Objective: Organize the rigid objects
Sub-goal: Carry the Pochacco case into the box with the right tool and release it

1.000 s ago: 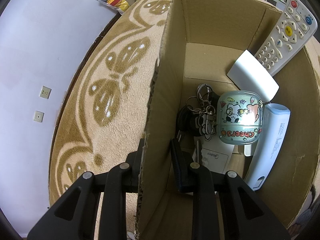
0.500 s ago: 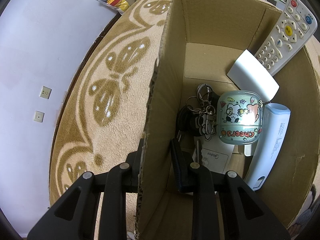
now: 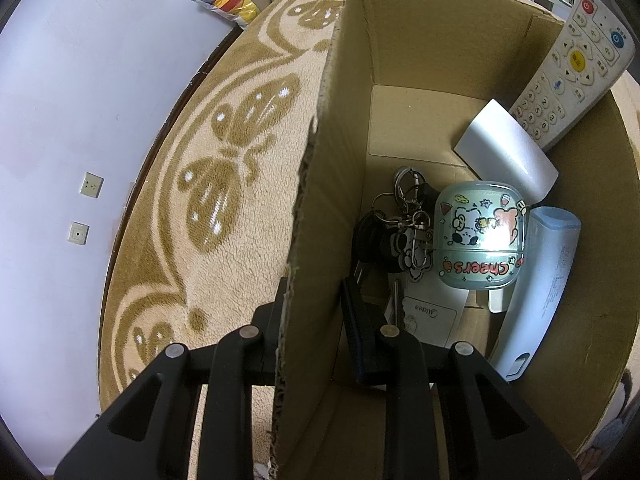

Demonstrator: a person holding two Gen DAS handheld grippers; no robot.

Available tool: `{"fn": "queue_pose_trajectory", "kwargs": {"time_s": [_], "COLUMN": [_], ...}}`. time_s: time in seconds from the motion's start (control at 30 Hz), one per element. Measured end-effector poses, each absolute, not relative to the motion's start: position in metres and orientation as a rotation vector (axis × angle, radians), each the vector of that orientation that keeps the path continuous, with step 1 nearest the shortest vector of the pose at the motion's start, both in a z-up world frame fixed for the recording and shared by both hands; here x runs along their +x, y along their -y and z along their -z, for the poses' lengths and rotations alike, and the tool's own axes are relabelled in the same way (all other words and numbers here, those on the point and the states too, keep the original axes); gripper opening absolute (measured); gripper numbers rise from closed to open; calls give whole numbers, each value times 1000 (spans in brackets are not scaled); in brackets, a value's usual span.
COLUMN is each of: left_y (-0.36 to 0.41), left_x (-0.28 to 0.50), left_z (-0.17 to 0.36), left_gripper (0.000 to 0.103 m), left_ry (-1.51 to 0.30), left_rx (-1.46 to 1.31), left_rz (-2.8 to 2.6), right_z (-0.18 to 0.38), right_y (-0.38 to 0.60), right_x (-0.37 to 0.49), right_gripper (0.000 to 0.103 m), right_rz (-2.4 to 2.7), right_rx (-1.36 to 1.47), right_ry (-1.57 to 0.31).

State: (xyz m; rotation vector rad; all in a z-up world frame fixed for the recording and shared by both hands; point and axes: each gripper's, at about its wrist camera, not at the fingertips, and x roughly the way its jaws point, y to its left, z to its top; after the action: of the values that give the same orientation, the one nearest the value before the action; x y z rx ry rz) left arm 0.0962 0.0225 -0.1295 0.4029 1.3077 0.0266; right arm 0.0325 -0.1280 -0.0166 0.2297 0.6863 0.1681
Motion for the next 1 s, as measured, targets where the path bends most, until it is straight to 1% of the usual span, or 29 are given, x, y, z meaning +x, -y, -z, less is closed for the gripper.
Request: {"fn": "queue_pose_trajectory", "kwargs": {"time_s": [0.33, 0.63, 1.0], "left_y": [-23, -22, -21], "left_x": [96, 96, 95], "left_z": [129, 130, 130], "left_gripper": [23, 23, 23], "left_ry": [-1308, -1308, -1306], "left_rx": [402, 409, 416], "left_rz": [-27, -28, -29], "right_z": [34, 56, 67], "right_y": [110, 113, 115], "right_x": [33, 38, 47], "right_gripper": [59, 59, 59], "right_rz": [-223, -241, -244], "right_rx": [214, 279, 305], "right_ry": [-691, -732, -748]}}
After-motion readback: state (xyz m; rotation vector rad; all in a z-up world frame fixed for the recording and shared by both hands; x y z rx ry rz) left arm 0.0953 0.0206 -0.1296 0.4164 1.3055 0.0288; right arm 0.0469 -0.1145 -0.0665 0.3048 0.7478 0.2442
